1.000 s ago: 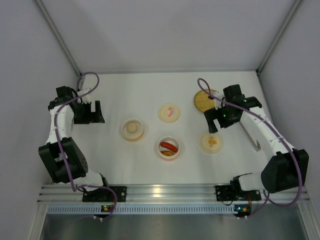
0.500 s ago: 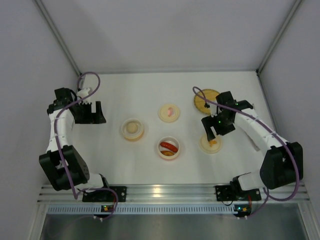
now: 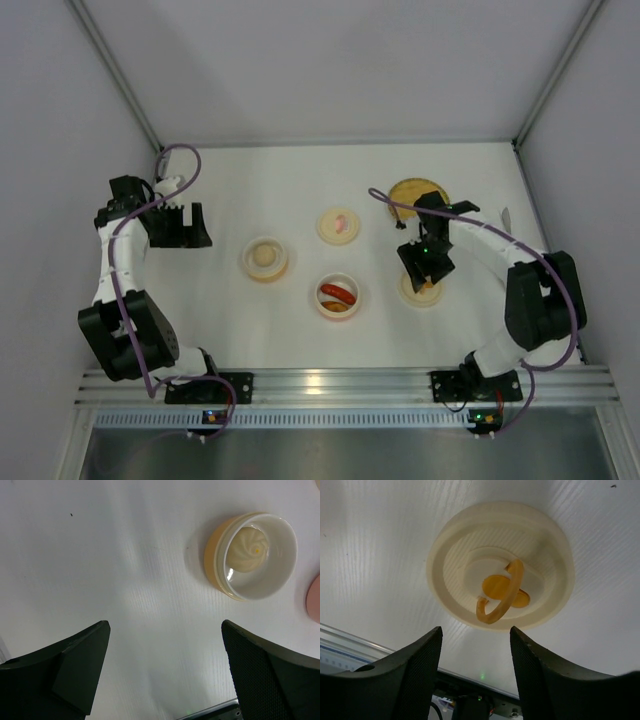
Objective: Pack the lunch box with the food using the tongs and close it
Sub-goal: Pick up the box lid from the center of the board.
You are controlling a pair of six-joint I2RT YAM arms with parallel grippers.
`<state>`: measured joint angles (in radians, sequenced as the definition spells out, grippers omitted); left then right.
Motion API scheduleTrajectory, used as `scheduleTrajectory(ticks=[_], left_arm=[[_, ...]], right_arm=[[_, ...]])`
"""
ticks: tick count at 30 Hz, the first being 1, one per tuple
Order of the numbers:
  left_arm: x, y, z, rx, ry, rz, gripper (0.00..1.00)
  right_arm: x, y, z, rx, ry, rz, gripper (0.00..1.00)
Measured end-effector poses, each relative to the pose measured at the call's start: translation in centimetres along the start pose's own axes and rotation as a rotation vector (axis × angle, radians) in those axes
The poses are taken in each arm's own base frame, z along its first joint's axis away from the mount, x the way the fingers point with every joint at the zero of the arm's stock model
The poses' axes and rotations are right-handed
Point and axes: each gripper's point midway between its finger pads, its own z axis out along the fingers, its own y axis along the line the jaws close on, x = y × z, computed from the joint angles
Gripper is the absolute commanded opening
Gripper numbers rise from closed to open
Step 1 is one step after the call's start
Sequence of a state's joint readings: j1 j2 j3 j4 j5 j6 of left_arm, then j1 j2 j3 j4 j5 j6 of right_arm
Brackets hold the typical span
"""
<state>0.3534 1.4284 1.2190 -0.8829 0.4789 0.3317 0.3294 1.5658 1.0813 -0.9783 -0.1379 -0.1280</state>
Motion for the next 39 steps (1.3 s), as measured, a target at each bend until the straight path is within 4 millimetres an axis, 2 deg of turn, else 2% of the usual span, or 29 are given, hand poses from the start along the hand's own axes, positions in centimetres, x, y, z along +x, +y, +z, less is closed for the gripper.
scheduleTrajectory(ticks=[10,15,29,39], left_arm=[[0.0,-0.1,0.0,-0.001,-0.001,-0.022,0.98],[-0.2,-0.2,0.0,0.003,-0.008,-0.046,0.98],[-0.7,-0.1,0.1,-0.004,-0.027,-0.055,0.98],[-0.6,0.0,0.1,-0.005,-0.025,-0.055,0.98]], right_arm=[[1.5,-0.1,2.2,0.02,0.066,-0.023,0.42],[1.6,-0.5,2.8,0.038,0.059,-0.026,0.4],[0.8,-0.8,2.2,0.063,-0.028,-0.057,0.37],[0.7,-0.7,2.3,0.059,-0.027,-0.07,0.14]])
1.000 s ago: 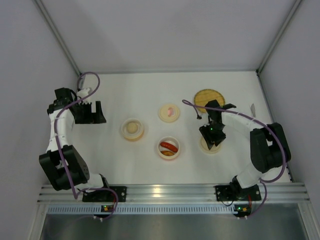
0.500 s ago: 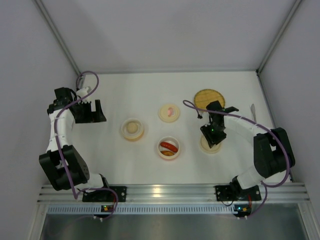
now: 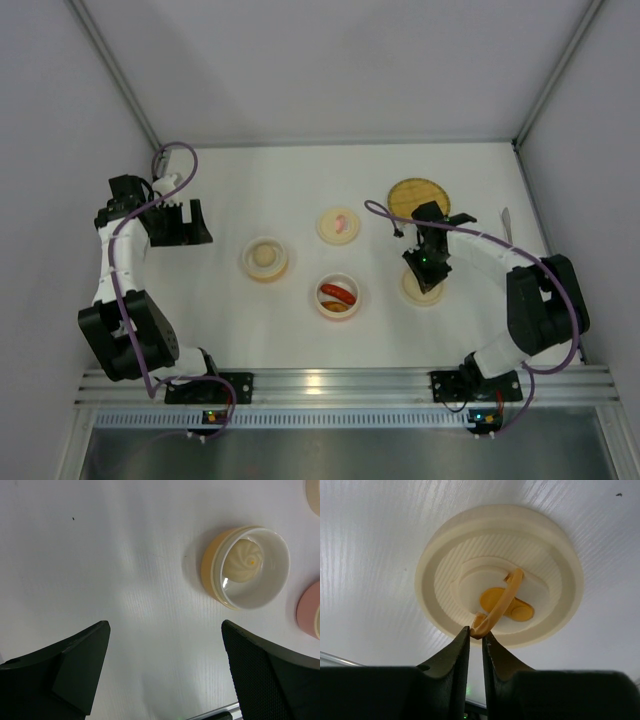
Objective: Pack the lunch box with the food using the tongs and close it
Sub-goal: Pick up the box lid from the center of the board.
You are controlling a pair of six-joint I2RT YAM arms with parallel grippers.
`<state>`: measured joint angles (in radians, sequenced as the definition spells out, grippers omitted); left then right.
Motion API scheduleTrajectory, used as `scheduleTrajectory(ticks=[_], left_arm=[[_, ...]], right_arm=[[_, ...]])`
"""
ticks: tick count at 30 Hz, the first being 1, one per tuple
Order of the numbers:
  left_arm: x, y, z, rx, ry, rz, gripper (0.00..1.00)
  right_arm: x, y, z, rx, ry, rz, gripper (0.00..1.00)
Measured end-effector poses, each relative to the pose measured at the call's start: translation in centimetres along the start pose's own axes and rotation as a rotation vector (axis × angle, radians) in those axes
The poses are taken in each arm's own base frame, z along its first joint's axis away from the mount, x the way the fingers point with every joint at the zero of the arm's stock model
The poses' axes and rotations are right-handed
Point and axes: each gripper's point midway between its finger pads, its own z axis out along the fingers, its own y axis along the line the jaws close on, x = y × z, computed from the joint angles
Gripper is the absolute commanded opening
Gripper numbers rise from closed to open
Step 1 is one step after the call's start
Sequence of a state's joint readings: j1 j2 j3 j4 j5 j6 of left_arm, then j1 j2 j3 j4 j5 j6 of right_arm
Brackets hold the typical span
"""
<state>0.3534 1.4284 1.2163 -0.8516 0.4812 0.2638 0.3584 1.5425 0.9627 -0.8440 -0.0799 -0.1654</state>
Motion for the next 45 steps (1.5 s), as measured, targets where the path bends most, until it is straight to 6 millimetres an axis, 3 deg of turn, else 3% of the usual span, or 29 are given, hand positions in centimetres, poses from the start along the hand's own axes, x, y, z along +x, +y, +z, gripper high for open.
scheduleTrajectory(ticks=[10,16,27,34,41,45], left_arm=[[0.1,0.0,0.1,0.0,0.0,0.0,0.98],[0.2,0.1,0.1,-0.003,0.002,0.0,0.98],[0.4,0.2,0.2,-0.006,0.007,-0.001,0.98],[0.4,0.3,0.2,-0.01,0.008,0.01,0.98],[0.4,0.5,0.2,-0.017,0.01,0.016,0.98],[0.4,0.5,0.2,-0.02,0.01,0.016,0.98]], right_arm=[[-0.4,-0.4,-0.1,0.015,-0.011,-0.046,0.09],[-1.8,-1.1,-0.4,0.038,-0.048,-0.104,0.05],[-3.5,-1.8,1.0,0.053,-0.075,-0.157,0.21],[-5.3,-2.2,1.1,0.074,-0.15,-0.16,0.22],[-5.9,-2.2,1.2,0.078,-0.182,-0.159,0.0],[-6.0,-2.0,0.7,0.069,-0.194,-0.162,0.0]])
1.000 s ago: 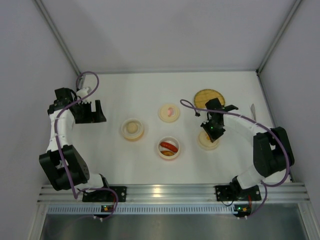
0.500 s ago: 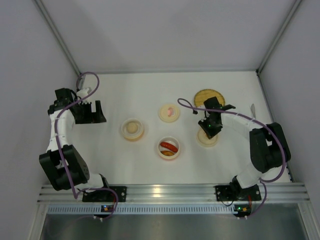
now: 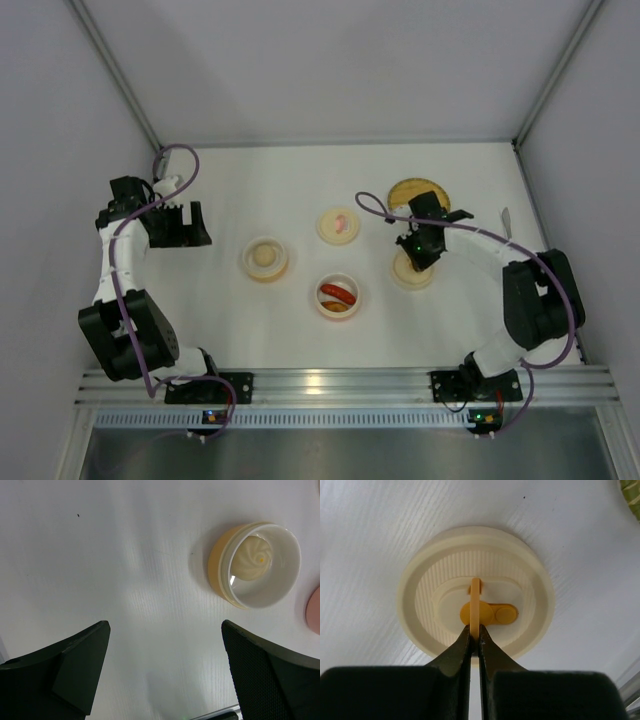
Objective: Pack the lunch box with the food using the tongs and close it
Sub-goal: Pick up the box lid from the center of the board, then close the box lid on the packing box.
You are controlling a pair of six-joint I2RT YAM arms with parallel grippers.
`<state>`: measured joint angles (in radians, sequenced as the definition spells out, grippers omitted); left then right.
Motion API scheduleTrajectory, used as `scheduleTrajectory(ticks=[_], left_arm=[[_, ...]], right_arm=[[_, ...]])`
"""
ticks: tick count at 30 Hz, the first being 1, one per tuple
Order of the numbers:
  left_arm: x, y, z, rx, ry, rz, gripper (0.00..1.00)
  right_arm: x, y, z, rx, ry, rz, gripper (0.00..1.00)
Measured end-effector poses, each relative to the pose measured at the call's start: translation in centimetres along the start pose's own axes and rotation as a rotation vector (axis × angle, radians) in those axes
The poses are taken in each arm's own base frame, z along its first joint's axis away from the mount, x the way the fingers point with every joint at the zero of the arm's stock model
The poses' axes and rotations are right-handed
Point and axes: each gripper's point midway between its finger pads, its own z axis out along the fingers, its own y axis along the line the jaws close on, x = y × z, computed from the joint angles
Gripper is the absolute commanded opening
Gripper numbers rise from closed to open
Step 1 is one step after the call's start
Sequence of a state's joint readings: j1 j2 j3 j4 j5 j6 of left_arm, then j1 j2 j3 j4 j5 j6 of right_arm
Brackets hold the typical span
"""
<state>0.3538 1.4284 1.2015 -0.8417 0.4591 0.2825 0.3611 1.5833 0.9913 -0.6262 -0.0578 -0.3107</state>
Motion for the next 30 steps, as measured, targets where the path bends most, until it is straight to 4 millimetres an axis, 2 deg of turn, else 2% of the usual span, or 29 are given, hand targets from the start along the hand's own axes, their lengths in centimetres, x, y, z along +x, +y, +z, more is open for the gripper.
scheduleTrajectory(ticks=[2,3,5,7,8,11,14,17,20,25,30], left_arm=[[0.0,0.0,0.0,0.004,-0.002,-0.003,0.98],[0.0,-0.1,-0.1,0.008,-0.004,-0.008,0.98],[-0.1,-0.1,-0.1,0.017,-0.01,-0.018,0.98],[-0.2,-0.2,-0.2,0.026,-0.014,-0.033,0.98],[-0.2,-0.3,-0.3,0.032,-0.016,-0.04,0.98],[-0.9,-0.5,-0.8,0.052,-0.029,-0.063,0.98],[-1.9,-0.3,-1.5,0.081,-0.052,-0.098,0.98],[-2.6,0.7,-2.1,0.107,-0.073,-0.15,0.98],[-2.5,1.9,-2.4,0.129,-0.078,-0.212,0.98],[-1.5,3.3,-2.4,0.163,-0.059,-0.31,0.98],[-1.1,3.5,-2.6,0.168,-0.053,-0.328,0.98]], right_arm=[[-0.7,0.1,-1.0,-0.011,-0.015,0.0,0.0],[-1.6,0.1,-1.9,-0.013,-0.034,-0.001,0.0],[-4.6,0.0,-3.8,-0.009,-0.1,-0.012,0.0],[-8.9,0.2,-6.7,0.001,-0.206,-0.041,0.0],[-11.7,0.8,-8.8,0.003,-0.28,-0.07,0.0],[-16.8,3.1,-12.5,-0.008,-0.406,-0.142,0.0],[-21.0,6.5,-14.2,-0.045,-0.484,-0.221,0.0],[-23.8,10.1,-13.0,-0.086,-0.489,-0.288,0.0],[-25.0,13.7,-9.9,-0.123,-0.438,-0.348,0.0],[-25.1,19.0,-5.1,-0.174,-0.357,-0.431,0.0],[-25.1,22.8,-3.0,-0.207,-0.333,-0.473,0.0]])
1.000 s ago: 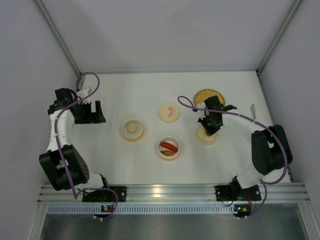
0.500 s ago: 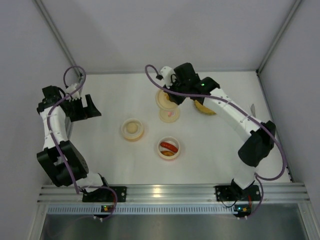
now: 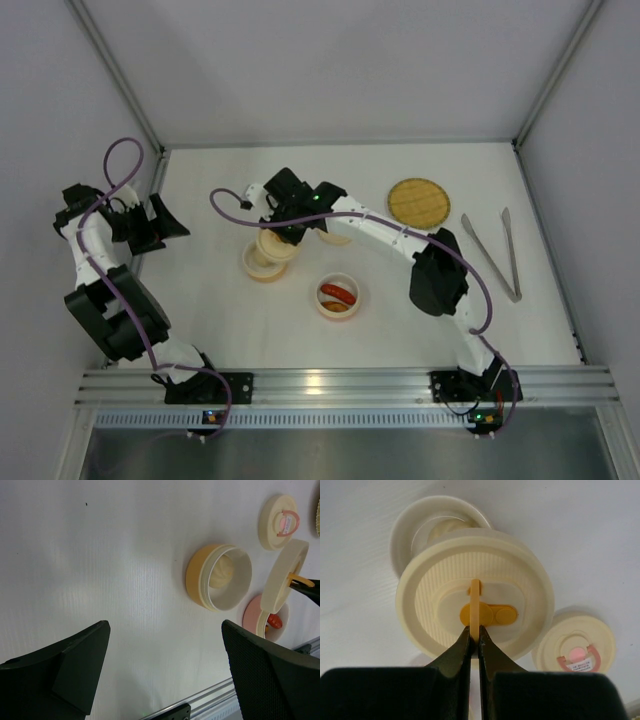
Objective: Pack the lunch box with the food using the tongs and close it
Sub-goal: Close the box lid on the packing box.
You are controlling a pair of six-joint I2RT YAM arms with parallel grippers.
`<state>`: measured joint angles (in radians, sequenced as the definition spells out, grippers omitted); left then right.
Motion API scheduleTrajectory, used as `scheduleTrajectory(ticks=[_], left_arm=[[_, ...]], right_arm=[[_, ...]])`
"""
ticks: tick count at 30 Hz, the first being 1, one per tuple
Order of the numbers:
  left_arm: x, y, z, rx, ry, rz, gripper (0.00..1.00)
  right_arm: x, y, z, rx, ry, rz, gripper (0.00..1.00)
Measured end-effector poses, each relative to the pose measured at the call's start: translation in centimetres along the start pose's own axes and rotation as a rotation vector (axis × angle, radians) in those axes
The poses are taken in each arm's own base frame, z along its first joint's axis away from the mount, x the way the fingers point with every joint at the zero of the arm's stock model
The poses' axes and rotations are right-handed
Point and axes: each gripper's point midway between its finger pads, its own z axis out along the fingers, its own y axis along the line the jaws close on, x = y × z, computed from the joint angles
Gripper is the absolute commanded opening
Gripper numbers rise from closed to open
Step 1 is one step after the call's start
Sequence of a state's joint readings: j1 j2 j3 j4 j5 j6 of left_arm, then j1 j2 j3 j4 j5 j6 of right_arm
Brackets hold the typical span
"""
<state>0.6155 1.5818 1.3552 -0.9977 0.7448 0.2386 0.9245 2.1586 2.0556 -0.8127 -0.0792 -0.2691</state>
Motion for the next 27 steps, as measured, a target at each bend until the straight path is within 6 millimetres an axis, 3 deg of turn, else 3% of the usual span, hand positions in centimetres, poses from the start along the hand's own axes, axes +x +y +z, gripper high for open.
scheduleTrajectory(ticks=[8,18,23,27], left_arm=[[0.0,0.0,0.0,0.003,0.0,-0.002,0.98],[0.3,1.0,-0.5,-0.007,-0.011,-0.022,0.98],[0.3,1.3,-0.6,-0.011,-0.015,-0.016,0.98],[0.3,1.3,-0.6,-0.011,-0.014,-0.014,0.98]], right_arm=[[-2.1,2.9,2.1,-0.036,-0.029,-0.025,0.0],[-1.4,3.2,5.2,-0.048,0.0,-0.006,0.04],[-0.9,3.3,6.0,-0.053,0.009,-0.001,0.16],[-1.2,3.3,6.0,-0.051,0.001,0.0,0.2]])
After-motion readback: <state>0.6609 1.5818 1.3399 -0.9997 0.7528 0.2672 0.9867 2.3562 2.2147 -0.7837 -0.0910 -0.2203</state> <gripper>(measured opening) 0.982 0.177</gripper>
